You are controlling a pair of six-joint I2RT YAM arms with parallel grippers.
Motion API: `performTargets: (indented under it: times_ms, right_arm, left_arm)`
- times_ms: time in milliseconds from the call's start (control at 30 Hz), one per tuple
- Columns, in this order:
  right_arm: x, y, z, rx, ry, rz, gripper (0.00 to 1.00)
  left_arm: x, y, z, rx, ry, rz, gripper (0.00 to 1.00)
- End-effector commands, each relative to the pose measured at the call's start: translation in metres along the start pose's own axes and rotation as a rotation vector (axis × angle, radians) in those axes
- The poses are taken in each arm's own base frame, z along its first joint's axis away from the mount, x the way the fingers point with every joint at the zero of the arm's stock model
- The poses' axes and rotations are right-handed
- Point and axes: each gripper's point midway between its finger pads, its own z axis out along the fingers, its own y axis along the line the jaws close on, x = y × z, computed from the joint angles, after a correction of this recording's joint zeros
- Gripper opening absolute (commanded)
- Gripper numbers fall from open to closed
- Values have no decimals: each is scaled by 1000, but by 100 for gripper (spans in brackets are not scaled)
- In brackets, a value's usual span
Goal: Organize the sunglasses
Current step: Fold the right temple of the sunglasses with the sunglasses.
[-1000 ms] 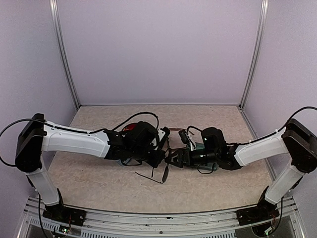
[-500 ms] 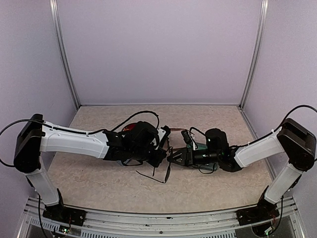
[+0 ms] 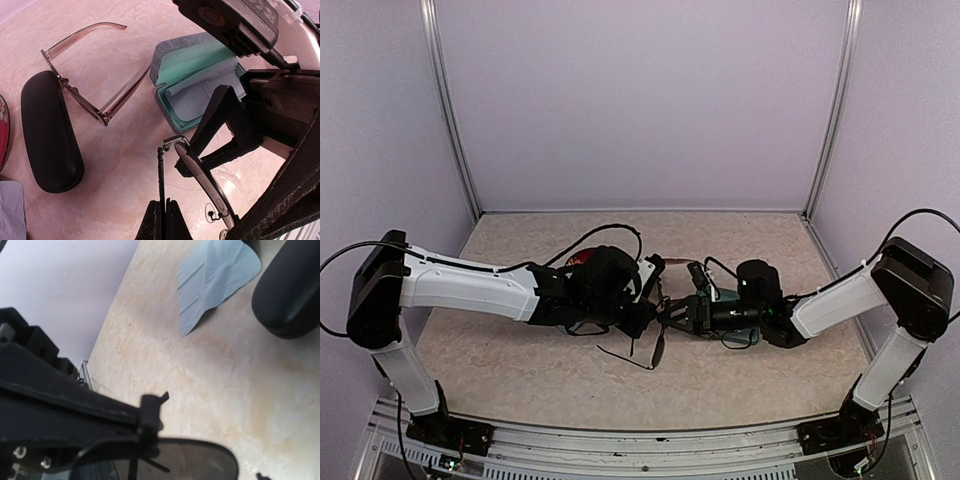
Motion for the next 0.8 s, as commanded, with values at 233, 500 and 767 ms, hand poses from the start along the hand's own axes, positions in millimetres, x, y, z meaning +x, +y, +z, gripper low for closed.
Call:
performTargets:
  times_ms: [233,500,767]
  right_arm:
    - [-2,3,-18,21,-2,-95,86]
    - [-14,15,-33,57,-20,-205,81]
    - [-18,23,-29,30,-5,-260,83]
  left_arm:
    - [-13,0,-20,-27,-71,118,0]
    - [-18,7,-40,-215,-53,379,0]
    - [-19,-5,-47,-237,-85,505,0]
